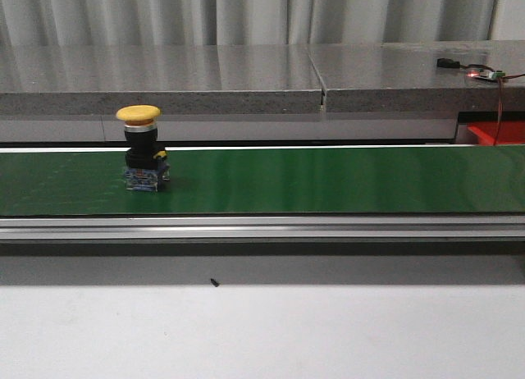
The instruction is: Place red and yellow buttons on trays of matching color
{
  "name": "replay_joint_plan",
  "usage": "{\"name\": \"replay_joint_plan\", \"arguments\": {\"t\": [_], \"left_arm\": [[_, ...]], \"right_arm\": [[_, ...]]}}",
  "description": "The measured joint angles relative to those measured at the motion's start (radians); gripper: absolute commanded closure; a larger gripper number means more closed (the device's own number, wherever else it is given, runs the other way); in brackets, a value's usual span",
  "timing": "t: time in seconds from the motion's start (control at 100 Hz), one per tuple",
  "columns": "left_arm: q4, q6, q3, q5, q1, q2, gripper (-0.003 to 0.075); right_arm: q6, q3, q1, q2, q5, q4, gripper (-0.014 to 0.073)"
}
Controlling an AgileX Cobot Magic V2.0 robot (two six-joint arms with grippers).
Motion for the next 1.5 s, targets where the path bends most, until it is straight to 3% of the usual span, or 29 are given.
{"name": "replay_joint_plan", "arguments": {"t": [0.99,1.11,1.18,1.26,1.32,1.5], "left_arm": [[0.0,0.0,0.0,0.0,0.0,0.0,0.0739],[0.0,0.0,0.0,0.0,0.0,0.0,0.0739],[0.0,0.0,0.0,0.0,0.0,0.0,0.0739],[0.0,0.0,0.0,0.0,0.0,0.0,0.0739],[0.0,0.0,0.0,0.0,0.0,0.0,0.0739],[0.0,0.0,0.0,0.0,0.0,0.0,0.0739]], "right_arm": [[0.001,0.02,-0.033,0.233,-0.096,0.002,0.0414],[0.001,0.02,-0.033,0.242,-0.101,0.004,0.031],[0.001,0.02,-0.033,0.242,-0.102,0.007,0.0164],[0.001,0.02,-0.033,0.242,-0.104,0.007,0.0055],[0.001,0.02,-0.033,0.242,-0.104,0.007,0.002],[0.001,0.02,-0.033,0.242,-0.104,0.007,0.0024]]}}
